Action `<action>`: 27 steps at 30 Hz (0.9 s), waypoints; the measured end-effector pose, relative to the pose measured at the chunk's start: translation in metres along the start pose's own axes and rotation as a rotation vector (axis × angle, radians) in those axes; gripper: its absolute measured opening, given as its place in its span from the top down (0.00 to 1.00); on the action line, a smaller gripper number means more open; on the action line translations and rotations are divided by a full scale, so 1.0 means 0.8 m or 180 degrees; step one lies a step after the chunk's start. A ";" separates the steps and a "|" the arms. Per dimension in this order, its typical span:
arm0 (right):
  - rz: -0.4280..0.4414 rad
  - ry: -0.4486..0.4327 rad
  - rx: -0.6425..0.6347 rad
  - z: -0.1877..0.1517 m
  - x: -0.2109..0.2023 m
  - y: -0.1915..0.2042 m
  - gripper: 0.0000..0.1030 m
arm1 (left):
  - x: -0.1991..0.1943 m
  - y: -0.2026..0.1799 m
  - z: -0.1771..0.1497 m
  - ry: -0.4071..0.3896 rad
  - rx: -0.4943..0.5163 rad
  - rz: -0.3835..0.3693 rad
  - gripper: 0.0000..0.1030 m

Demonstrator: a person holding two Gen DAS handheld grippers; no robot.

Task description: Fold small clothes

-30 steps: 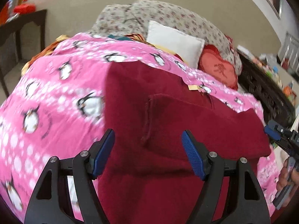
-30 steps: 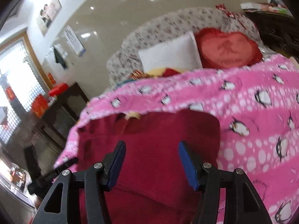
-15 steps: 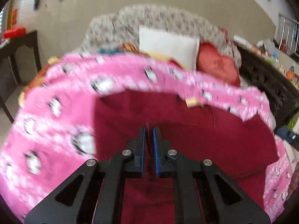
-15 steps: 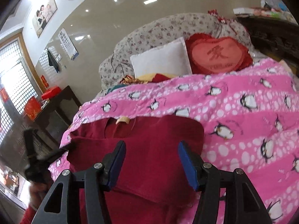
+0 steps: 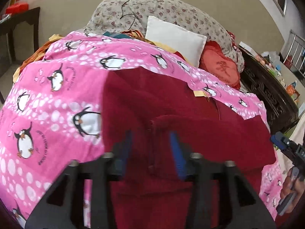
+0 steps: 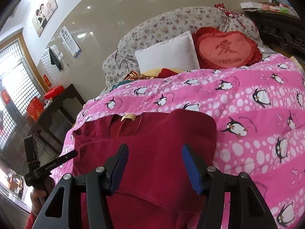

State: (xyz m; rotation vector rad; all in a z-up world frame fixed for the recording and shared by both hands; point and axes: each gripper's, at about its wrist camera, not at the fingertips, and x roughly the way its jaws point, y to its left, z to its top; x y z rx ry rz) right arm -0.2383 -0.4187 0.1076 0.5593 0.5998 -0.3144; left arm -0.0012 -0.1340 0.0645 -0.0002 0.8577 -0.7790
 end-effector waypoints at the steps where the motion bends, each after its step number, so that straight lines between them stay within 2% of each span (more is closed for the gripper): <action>1: 0.0004 -0.0006 -0.0001 -0.001 0.000 0.000 0.45 | 0.006 -0.005 -0.001 -0.0006 0.0008 0.0068 0.48; 5: 0.0037 -0.0004 0.0044 -0.004 0.000 -0.004 0.45 | 0.044 -0.023 -0.005 0.0151 0.0063 0.0225 0.48; 6: 0.0034 -0.0002 0.0054 -0.004 0.000 -0.005 0.45 | 0.049 -0.029 -0.007 0.0166 0.0124 0.0283 0.51; 7: 0.0027 -0.0010 0.0067 -0.003 -0.001 -0.008 0.45 | 0.052 -0.043 -0.011 0.0138 0.0286 0.0408 0.77; 8: 0.0016 -0.0024 0.0076 -0.002 -0.003 -0.010 0.45 | 0.053 -0.048 -0.012 0.0122 0.0385 0.0459 0.91; 10: -0.0024 -0.0074 0.0083 0.001 -0.011 -0.013 0.45 | 0.042 -0.055 -0.007 0.0064 0.0488 0.0460 0.96; 13: -0.0064 -0.0147 0.0038 0.009 -0.022 -0.012 0.45 | 0.004 -0.042 0.017 -0.0144 0.0429 0.0304 0.96; 15: -0.0048 -0.0153 0.0009 0.015 -0.021 -0.010 0.45 | -0.018 -0.026 0.033 -0.0325 0.0366 0.0383 0.96; 17: -0.0094 -0.0098 -0.0027 0.018 -0.011 -0.006 0.45 | -0.025 -0.004 0.046 -0.0386 0.0224 0.0494 0.96; 20: -0.0133 0.0061 -0.0201 0.013 0.016 0.005 0.46 | -0.001 0.023 0.044 -0.0133 0.0047 0.0404 0.96; 22: -0.0251 0.0248 -0.0387 0.002 0.045 0.009 0.45 | 0.023 0.029 0.027 0.0027 0.0047 0.0456 0.96; 26: -0.1011 0.0361 -0.1099 -0.016 0.083 0.020 0.45 | 0.041 0.026 0.012 0.0076 0.0069 0.0528 0.96; 27: -0.1016 0.0392 -0.1090 -0.015 0.080 0.020 0.45 | 0.039 0.025 0.012 0.0073 0.0078 0.0531 0.96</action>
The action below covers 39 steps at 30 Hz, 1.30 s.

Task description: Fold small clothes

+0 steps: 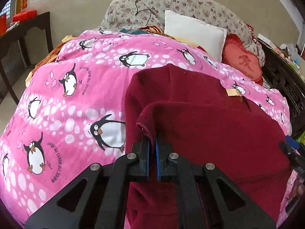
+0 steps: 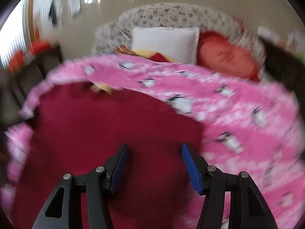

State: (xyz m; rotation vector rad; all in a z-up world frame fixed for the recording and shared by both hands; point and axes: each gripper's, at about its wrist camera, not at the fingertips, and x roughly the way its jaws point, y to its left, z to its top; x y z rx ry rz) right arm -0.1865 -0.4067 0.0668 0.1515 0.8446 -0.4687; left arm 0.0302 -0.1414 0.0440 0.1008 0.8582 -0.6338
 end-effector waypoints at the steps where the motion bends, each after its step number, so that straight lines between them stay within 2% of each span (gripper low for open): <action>1: 0.0071 -0.0018 0.0090 0.001 -0.012 -0.004 0.45 | -0.004 -0.001 0.001 0.0002 0.0015 0.0002 0.96; 3: 0.0249 -0.0192 0.0160 0.000 -0.043 -0.008 0.46 | -0.019 -0.001 -0.001 -0.0036 0.0040 -0.0004 0.94; 5: 0.0253 -0.0287 0.0040 -0.006 -0.062 0.002 0.46 | -0.031 0.002 -0.005 -0.0095 0.0034 -0.0023 0.89; 7: 0.0062 -0.0174 -0.0229 -0.017 -0.058 0.018 0.46 | -0.035 0.003 -0.015 -0.0145 0.0011 -0.0044 0.75; 9: -0.0316 0.0081 -0.0414 -0.035 -0.028 0.023 0.46 | -0.029 0.002 -0.023 -0.0124 0.0004 -0.0027 0.65; 10: -0.0313 0.0126 -0.0363 -0.042 -0.017 0.019 0.46 | -0.022 0.000 -0.028 -0.0092 0.0014 0.0017 0.64; 13: -0.0022 0.0061 0.0066 -0.050 -0.016 -0.010 0.44 | -0.003 -0.008 -0.038 -0.0093 0.0189 0.0223 0.59; 15: 0.0088 0.0074 0.0180 -0.050 -0.038 -0.017 0.44 | -0.007 -0.008 -0.041 -0.0081 0.0237 0.0237 0.60; 19: 0.0290 -0.0004 0.0202 -0.070 -0.086 -0.013 0.44 | -0.047 0.007 -0.052 0.0041 0.0143 0.0050 0.60; 22: 0.0565 0.0096 0.0228 -0.099 -0.106 -0.003 0.44 | -0.079 0.021 -0.077 0.0088 0.0064 -0.0106 0.60; 26: 0.0861 0.0335 0.0518 -0.140 -0.094 -0.002 0.43 | -0.110 0.035 -0.127 0.0226 0.0053 -0.0138 0.59; 27: 0.0904 0.0357 0.0584 -0.147 -0.085 -0.001 0.43 | -0.113 0.038 -0.141 0.0292 0.0007 -0.0157 0.56; 28: 0.0935 0.0341 0.0623 -0.154 -0.077 0.002 0.45 | -0.112 0.041 -0.154 0.0372 -0.0050 -0.0195 0.50; 29: 0.0909 0.0276 0.0592 -0.157 -0.073 0.008 0.48 | -0.109 0.043 -0.168 0.0467 -0.0128 -0.0257 0.49; 30: 0.0802 0.0203 0.0485 -0.158 -0.075 0.014 0.63 | -0.106 0.043 -0.176 0.0507 -0.0161 -0.0282 0.49; 31: 0.0706 0.0154 0.0311 -0.155 -0.082 0.022 0.85 | -0.106 0.043 -0.186 0.0496 -0.0179 -0.0265 0.49; 32: 0.0645 0.0094 0.0206 -0.151 -0.091 0.024 0.90 | -0.111 0.040 -0.192 0.0409 -0.0162 -0.0231 0.49; 34: 0.0403 -0.0033 0.0087 -0.152 -0.110 0.019 0.91 | -0.119 0.034 -0.200 0.0352 -0.0105 -0.0160 0.48; 37: -0.0009 0.0151 0.0062 -0.162 -0.089 0.007 0.96 | -0.119 0.033 -0.210 0.0275 -0.0098 -0.0129 0.46; 39: 0.0224 0.0204 0.0197 -0.170 -0.085 0.002 0.96 | -0.114 0.033 -0.211 0.0263 -0.0094 -0.0123 0.44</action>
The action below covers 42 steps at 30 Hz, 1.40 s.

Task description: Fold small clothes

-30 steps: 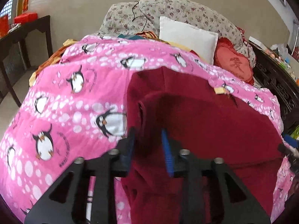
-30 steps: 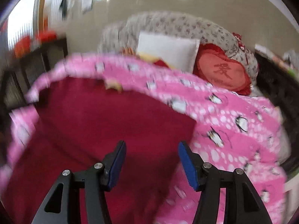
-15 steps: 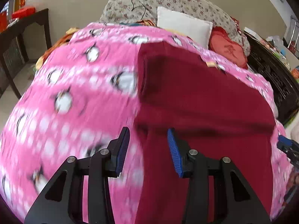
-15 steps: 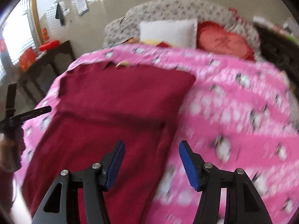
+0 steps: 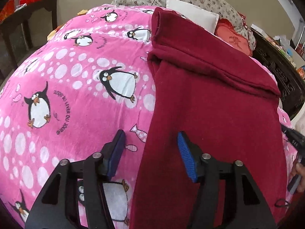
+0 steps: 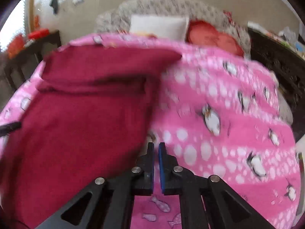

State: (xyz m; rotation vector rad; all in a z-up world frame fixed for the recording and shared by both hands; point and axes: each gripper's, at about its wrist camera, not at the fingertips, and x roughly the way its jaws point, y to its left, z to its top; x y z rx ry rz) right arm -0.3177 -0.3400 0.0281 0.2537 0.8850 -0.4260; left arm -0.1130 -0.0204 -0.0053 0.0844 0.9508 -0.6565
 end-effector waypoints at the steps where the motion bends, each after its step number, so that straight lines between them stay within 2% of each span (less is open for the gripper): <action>1: 0.0205 -0.0034 0.0163 -0.003 -0.011 -0.004 0.96 | -0.003 -0.003 0.000 0.0006 0.0020 0.0033 0.44; 3: 0.0562 -0.0112 0.0443 -0.007 -0.038 -0.012 0.95 | -0.007 -0.003 0.002 0.0097 0.0049 0.0045 0.44; 5: 0.0910 -0.0101 0.0511 -0.019 -0.068 -0.014 0.80 | -0.018 0.000 0.003 0.0197 0.0043 -0.0054 0.44; 6: 0.1021 -0.0065 0.0481 -0.028 -0.081 -0.012 0.56 | -0.026 0.002 0.000 0.0222 0.0016 -0.0149 0.44; 7: 0.1097 -0.0015 0.0430 -0.040 -0.093 -0.008 0.43 | -0.035 0.008 -0.007 0.0258 -0.0030 -0.0262 0.44; 10: 0.1174 0.0225 0.0249 -0.081 -0.116 0.008 0.43 | -0.051 0.020 -0.029 0.0382 -0.0085 -0.0375 0.44; 12: 0.1218 0.0388 0.0191 -0.107 -0.121 0.017 0.43 | -0.061 0.025 -0.046 0.0400 -0.0041 -0.0346 0.44; 14: 0.1143 0.0512 0.0198 -0.135 -0.123 0.019 0.43 | -0.072 0.025 -0.060 0.0382 0.0019 -0.0282 0.44; 17: 0.1161 0.0358 0.0430 -0.155 -0.130 0.012 0.42 | -0.083 0.025 -0.079 0.0402 0.0035 -0.0244 0.42; 19: 0.1297 0.0265 0.0643 -0.157 -0.128 0.008 0.43 | -0.088 0.025 -0.090 0.0366 0.0010 -0.0273 0.35; 20: 0.1334 0.0230 0.0677 -0.157 -0.128 0.007 0.43 | -0.090 0.022 -0.095 0.0331 -0.0001 -0.0250 0.35; 23: 0.1418 0.0233 0.0581 -0.152 -0.130 0.015 0.43 | -0.090 0.017 -0.097 0.0334 0.0051 -0.0178 0.35; 27: 0.1525 0.0245 0.0386 -0.156 -0.129 0.029 0.44 | -0.090 0.023 -0.097 0.0374 0.0005 -0.0212 0.34; 29: 0.1584 0.0190 0.0492 -0.156 -0.118 0.028 0.44 | -0.088 0.021 -0.099 0.0345 -0.0007 -0.0218 0.29; 32: 0.1779 0.0157 0.0747 -0.159 -0.118 0.020 0.44 | -0.089 0.006 -0.104 0.0452 0.0323 -0.0086 0.26; 34: 0.1868 0.0158 0.0714 -0.160 -0.116 0.020 0.44 | -0.092 0.001 -0.111 0.0533 0.0580 -0.0033 0.25; 36: 0.1921 0.0127 0.0672 -0.160 -0.112 0.023 0.44 | -0.091 0.005 -0.110 0.0552 0.0538 -0.0077 0.23; 40: 0.2083 0.0092 0.0748 -0.162 -0.101 0.022 0.44 | -0.083 0.003 -0.104 0.0629 0.0379 -0.0169 0.10; 42: 0.2107 0.0076 0.0673 -0.163 -0.100 0.027 0.45 | -0.080 -0.006 -0.106 0.0631 0.0449 -0.0107 0.10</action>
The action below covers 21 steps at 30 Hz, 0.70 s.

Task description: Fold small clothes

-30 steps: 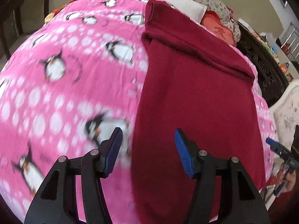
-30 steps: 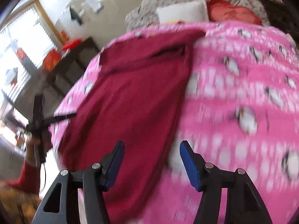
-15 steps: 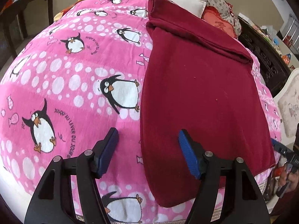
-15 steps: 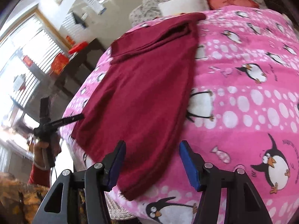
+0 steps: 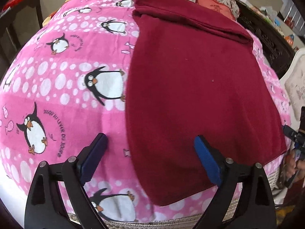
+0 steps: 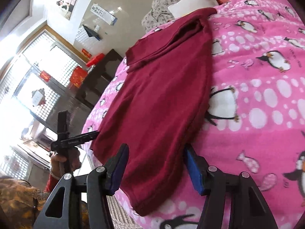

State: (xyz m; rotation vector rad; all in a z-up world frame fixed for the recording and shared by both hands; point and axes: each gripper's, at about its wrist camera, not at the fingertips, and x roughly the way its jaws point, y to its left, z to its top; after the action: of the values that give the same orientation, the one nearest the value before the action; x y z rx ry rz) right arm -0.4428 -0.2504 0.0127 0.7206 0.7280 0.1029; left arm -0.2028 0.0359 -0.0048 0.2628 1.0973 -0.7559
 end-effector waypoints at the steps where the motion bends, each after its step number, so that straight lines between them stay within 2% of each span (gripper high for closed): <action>1: -0.0017 0.0019 -0.0065 -0.002 0.003 0.003 0.49 | 0.002 -0.006 0.000 -0.0010 0.0055 0.0028 0.10; 2: -0.0036 0.0027 -0.0106 -0.001 0.005 0.003 0.52 | 0.002 -0.011 -0.002 -0.0040 0.0073 0.0035 0.10; 4: -0.0019 0.0019 -0.0081 -0.001 0.006 0.000 0.70 | 0.002 -0.017 -0.003 -0.0084 0.0127 0.0031 0.12; 5: 0.0015 0.0012 -0.0041 0.000 0.006 -0.003 0.74 | 0.001 -0.018 -0.004 -0.0103 0.0136 0.0001 0.18; 6: 0.0071 0.0017 0.0008 0.000 0.006 -0.007 0.81 | -0.003 -0.019 -0.004 -0.0144 0.0140 -0.0045 0.40; 7: 0.0126 0.0022 0.0041 0.002 0.005 -0.010 0.85 | -0.006 -0.020 -0.005 -0.0149 0.0144 -0.0107 0.70; 9: 0.0272 0.0000 0.0125 0.005 -0.001 -0.014 0.88 | -0.006 -0.013 -0.004 -0.0068 0.0131 -0.0366 0.86; 14: 0.0506 -0.0133 0.0158 0.017 -0.018 -0.008 0.92 | -0.009 0.001 0.004 -0.0008 -0.0071 -0.0648 0.90; 18: 0.0736 -0.0308 0.0161 0.042 -0.030 -0.001 0.93 | -0.035 -0.003 0.019 -0.0152 -0.0040 -0.0762 0.90; 21: 0.0863 -0.0464 0.0101 0.073 -0.032 0.007 0.93 | -0.056 -0.006 0.045 -0.0300 -0.0024 -0.0874 0.90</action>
State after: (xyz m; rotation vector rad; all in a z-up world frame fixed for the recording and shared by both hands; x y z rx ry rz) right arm -0.4240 -0.2874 0.0613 0.8457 0.4910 0.2833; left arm -0.1912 0.0317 0.0520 0.0688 1.0581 -0.9982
